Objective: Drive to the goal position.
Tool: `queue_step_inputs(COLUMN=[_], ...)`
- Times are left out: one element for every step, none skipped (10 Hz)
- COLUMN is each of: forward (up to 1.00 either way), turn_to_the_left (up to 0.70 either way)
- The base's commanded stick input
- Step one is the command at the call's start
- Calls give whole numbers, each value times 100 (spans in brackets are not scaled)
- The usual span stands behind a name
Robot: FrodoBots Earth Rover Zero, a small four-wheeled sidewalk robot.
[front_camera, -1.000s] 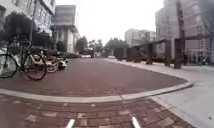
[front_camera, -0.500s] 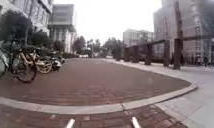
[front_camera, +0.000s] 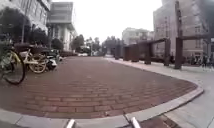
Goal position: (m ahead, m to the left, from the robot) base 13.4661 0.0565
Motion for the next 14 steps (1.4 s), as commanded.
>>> queue_step_inputs(forward=[70,70,70,70,70,70,70,70,70,70,70,70,70,70], turn_to_the_left=[-12,-11,-10,-9,-7,-3,0,0,0,-1,-4,-6,-9,-12])
